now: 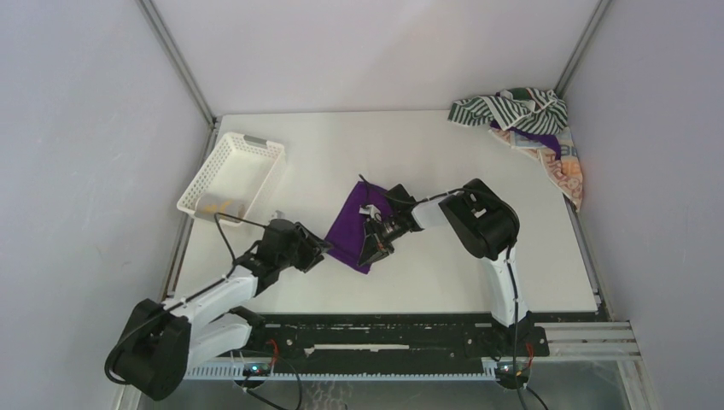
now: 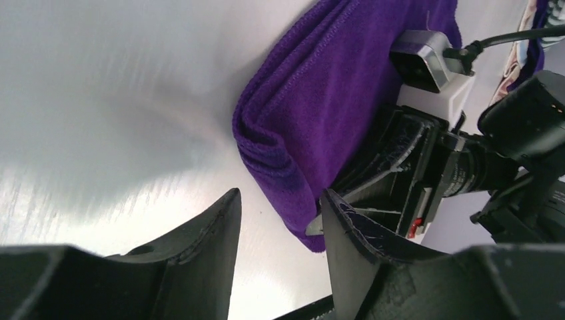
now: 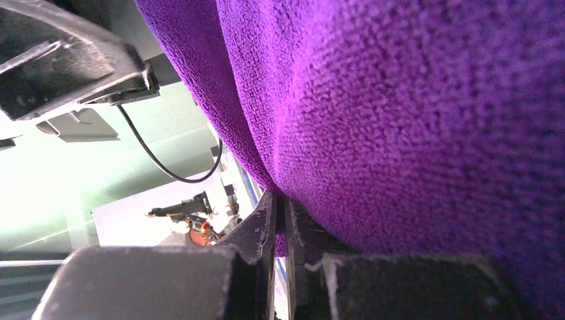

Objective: Roll the towels
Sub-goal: Roll the towel at the center of the board.

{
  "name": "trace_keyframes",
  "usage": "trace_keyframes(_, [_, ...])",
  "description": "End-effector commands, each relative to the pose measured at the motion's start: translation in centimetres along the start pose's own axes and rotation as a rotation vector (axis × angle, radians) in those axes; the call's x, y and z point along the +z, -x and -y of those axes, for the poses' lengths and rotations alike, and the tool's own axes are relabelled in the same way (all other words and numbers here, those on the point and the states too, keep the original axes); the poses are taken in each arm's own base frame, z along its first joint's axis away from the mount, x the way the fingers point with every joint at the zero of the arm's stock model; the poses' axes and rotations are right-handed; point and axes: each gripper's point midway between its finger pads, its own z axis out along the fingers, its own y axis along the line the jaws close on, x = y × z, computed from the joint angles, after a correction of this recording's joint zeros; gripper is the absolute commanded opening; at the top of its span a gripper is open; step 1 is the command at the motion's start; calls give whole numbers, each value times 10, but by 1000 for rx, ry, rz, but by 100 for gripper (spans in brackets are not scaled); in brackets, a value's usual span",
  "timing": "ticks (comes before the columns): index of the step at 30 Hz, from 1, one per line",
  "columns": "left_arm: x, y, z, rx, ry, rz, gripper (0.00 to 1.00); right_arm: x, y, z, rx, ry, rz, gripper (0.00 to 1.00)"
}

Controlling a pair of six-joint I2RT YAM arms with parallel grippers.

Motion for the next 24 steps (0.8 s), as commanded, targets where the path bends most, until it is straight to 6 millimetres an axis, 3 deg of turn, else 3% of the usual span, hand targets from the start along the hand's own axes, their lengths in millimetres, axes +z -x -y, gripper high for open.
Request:
trace_keyframes(1, [11, -4, 2, -30, -26, -12, 49, 7, 1, 30, 64, -103, 22, 1])
trace_keyframes(5, [12, -4, 2, -43, -39, -3, 43, 8, 0, 30, 61, -106, 21, 1])
trace_keyframes(11, [-3, 7, 0, -61, -69, 77, 46, 8, -1, 30, 59, -106, 17, 2])
trace_keyframes(15, [-8, 7, -12, -72, -39, 95, 44, 8, 0, 29, 57, -105, 19, 2])
trace_keyframes(24, [4, -1, -6, -42, -38, 32, 42, 9, -1, 29, 57, -108, 17, 2])
